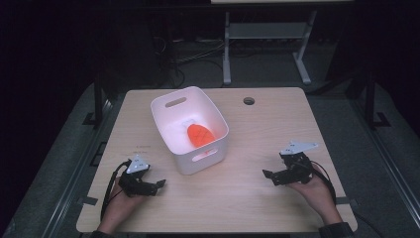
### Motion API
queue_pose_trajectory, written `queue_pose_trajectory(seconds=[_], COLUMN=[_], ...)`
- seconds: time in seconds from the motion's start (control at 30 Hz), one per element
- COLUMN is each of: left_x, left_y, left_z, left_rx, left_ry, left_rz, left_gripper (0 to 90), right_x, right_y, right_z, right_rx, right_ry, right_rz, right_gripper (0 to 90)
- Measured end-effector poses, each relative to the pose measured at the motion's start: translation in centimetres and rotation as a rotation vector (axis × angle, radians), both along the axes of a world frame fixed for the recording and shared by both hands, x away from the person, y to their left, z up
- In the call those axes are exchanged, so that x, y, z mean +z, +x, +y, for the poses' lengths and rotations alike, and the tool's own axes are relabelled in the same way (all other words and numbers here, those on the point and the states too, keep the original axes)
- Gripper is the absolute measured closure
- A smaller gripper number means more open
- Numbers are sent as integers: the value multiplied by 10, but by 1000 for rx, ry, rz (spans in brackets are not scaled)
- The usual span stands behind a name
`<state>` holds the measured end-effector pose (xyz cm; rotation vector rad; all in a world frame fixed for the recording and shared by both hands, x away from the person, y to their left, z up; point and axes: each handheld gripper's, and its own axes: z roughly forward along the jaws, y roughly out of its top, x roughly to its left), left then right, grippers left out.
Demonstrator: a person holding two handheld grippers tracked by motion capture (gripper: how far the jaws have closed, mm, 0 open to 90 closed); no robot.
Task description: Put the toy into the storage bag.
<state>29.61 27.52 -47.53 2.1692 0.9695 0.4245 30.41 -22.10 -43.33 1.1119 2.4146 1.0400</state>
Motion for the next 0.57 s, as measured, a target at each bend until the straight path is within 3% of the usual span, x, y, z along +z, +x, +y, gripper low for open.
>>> queue_pose_trajectory(seconds=[0.27, 0.57], left_x=[0, 0], left_y=[0, 0], left_z=[0, 0], left_rx=[4, 4], left_ry=[-4, -5], left_rz=[-1, -1], left_gripper=[131, 131], right_x=[-19, -30], right_y=[-8, -11], right_z=[-2, 0], right_rx=[-7, -5], right_ry=[-15, -46], right_rz=[7, 19], right_gripper=[75, 74])
